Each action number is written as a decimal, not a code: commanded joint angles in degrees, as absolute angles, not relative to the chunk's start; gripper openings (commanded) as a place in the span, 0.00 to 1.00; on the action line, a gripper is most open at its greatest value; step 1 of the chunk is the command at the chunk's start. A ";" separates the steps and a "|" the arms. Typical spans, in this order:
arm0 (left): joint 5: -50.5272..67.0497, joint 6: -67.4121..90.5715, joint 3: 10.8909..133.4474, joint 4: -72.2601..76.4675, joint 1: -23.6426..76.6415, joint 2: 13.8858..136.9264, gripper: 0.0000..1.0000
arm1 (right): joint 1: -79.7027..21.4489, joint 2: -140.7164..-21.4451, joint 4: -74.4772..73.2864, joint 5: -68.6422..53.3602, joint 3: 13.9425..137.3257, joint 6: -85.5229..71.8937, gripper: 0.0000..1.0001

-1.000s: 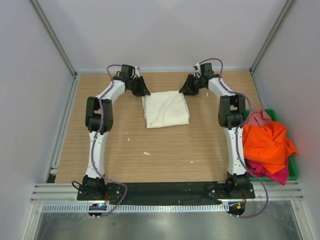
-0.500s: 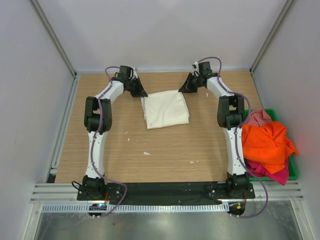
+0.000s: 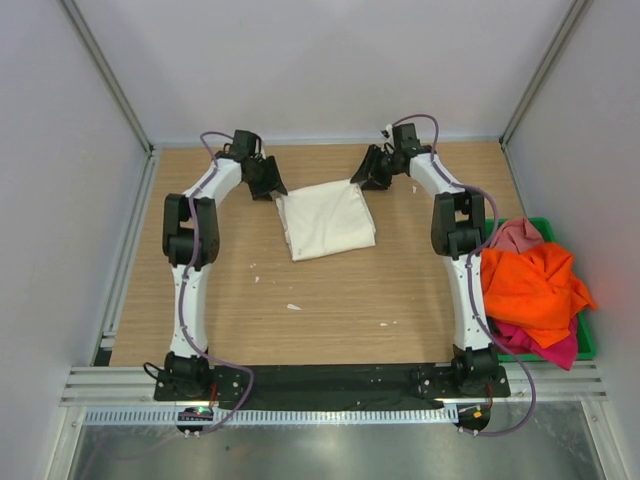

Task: Fold and stack the t-shirts
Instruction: Fold the tshirt

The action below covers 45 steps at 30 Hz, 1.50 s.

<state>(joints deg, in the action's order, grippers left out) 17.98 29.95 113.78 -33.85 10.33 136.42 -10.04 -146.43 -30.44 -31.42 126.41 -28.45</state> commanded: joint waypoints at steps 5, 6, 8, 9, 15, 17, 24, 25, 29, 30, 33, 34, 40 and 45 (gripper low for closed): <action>10.98 26.54 107.35 -37.72 9.32 122.01 0.70 | -8.53 -140.20 -37.78 -27.07 126.67 -22.95 0.70; 11.77 27.41 104.97 -36.84 9.32 118.42 0.69 | -8.53 -137.58 -38.14 -26.55 125.35 -22.59 0.72; 15.72 29.00 96.56 -32.29 9.32 114.81 0.67 | -8.53 -135.01 -38.06 -25.93 120.71 -21.80 0.73; 16.69 29.79 93.89 -30.69 9.40 113.31 0.66 | -8.53 -133.61 -37.71 -25.93 119.02 -21.88 0.73; 31.45 38.48 81.74 -13.29 9.67 109.33 0.34 | -8.53 -125.78 -34.11 -29.52 108.64 -23.99 0.65; 36.97 43.12 81.13 -5.59 9.75 111.26 0.27 | -8.44 -124.11 -31.31 -34.08 105.93 -26.27 0.58; 42.19 59.75 82.18 17.38 9.58 122.68 0.21 | -10.02 -126.90 -11.27 -54.04 96.25 -38.32 0.12; 42.36 61.07 82.26 18.97 9.32 124.09 0.20 | -10.11 -127.61 -10.12 -54.84 95.37 -38.41 0.10; 42.54 64.16 80.87 21.72 8.26 128.05 0.16 | -9.93 -129.99 1.72 -60.10 87.48 -42.79 0.04; 42.37 61.38 80.95 19.71 7.91 128.23 0.16 | -9.84 -130.43 2.80 -60.47 86.06 -42.98 0.04; 42.19 52.87 83.57 8.40 7.47 128.67 0.14 | -9.06 -129.64 5.35 -60.21 77.91 -41.93 0.03; 42.54 50.82 84.80 5.83 7.38 129.02 0.14 | -8.79 -128.94 6.14 -60.12 76.22 -41.92 0.04; 41.93 38.51 92.27 -9.99 7.47 125.44 0.31 | -7.21 -122.44 -0.59 -59.24 72.59 -35.00 0.04; 41.74 38.58 91.94 -12.30 10.01 117.96 0.42 | -7.73 -116.63 -5.90 -57.13 76.11 -35.59 0.20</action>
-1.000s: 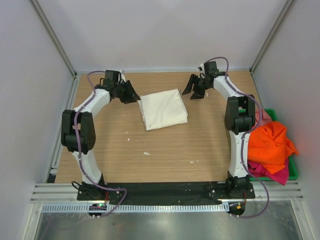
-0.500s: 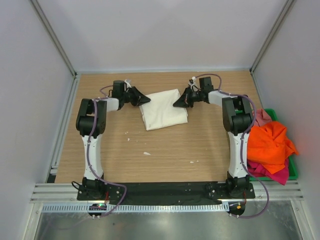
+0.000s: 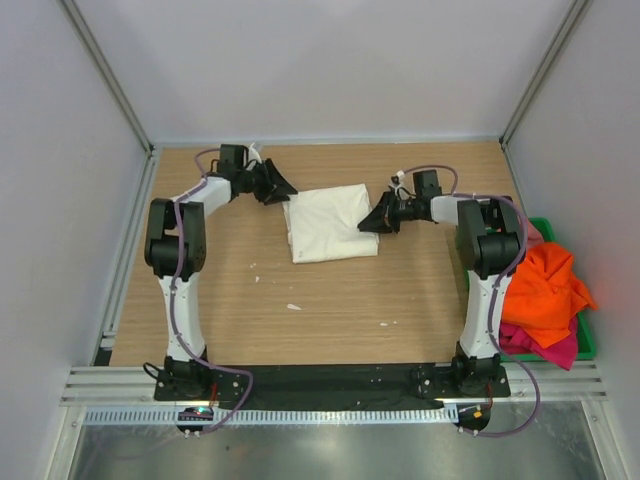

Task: Fold and stack the t-shirts
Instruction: Fold the tshirt

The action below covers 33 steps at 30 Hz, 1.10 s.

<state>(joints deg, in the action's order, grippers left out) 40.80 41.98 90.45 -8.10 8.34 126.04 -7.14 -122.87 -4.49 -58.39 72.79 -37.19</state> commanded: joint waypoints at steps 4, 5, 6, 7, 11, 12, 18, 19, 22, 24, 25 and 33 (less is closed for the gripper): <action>43.85 42.09 84.41 -7.15 14.05 114.88 0.35 | -9.05 -121.01 4.34 -55.28 82.07 -43.39 0.28; 44.12 43.58 82.20 -4.94 14.76 114.18 0.33 | -9.49 -122.42 6.66 -55.11 83.22 -47.33 0.29; 44.56 46.03 77.83 -0.40 16.07 113.91 0.31 | -10.01 -125.56 8.59 -54.93 84.45 -49.29 0.29; 44.91 47.53 75.78 2.08 16.61 113.82 0.28 | -10.28 -127.07 13.14 -54.67 86.38 -50.87 0.29; 45.00 52.90 66.29 14.56 17.40 113.29 0.27 | -11.42 -134.98 29.14 -53.01 88.77 -66.21 0.30; 45.09 53.17 64.01 16.33 17.23 113.90 0.26 | -11.43 -138.05 33.09 -52.65 88.68 -69.05 0.30; 43.24 49.66 59.07 16.08 14.68 115.22 0.24 | -11.08 -143.88 37.10 -48.44 92.10 -70.51 0.29; 43.68 49.14 58.80 15.74 14.33 115.40 0.23 | -10.99 -143.88 35.35 -47.99 92.46 -70.05 0.28; 42.98 46.60 57.48 12.75 13.62 113.65 0.23 | -9.67 -142.83 29.92 -45.27 92.55 -66.55 0.29; 43.59 45.88 57.13 11.08 13.54 112.42 0.23 | -8.80 -141.68 27.26 -44.83 93.34 -65.57 0.30; 43.77 45.88 56.95 10.99 13.54 111.72 0.24 | -8.53 -141.42 26.72 -45.26 93.69 -65.31 0.30; 45.44 51.85 62.12 12.56 13.54 105.99 0.41 | -8.00 -131.25 11.27 -46.41 94.76 -56.35 0.32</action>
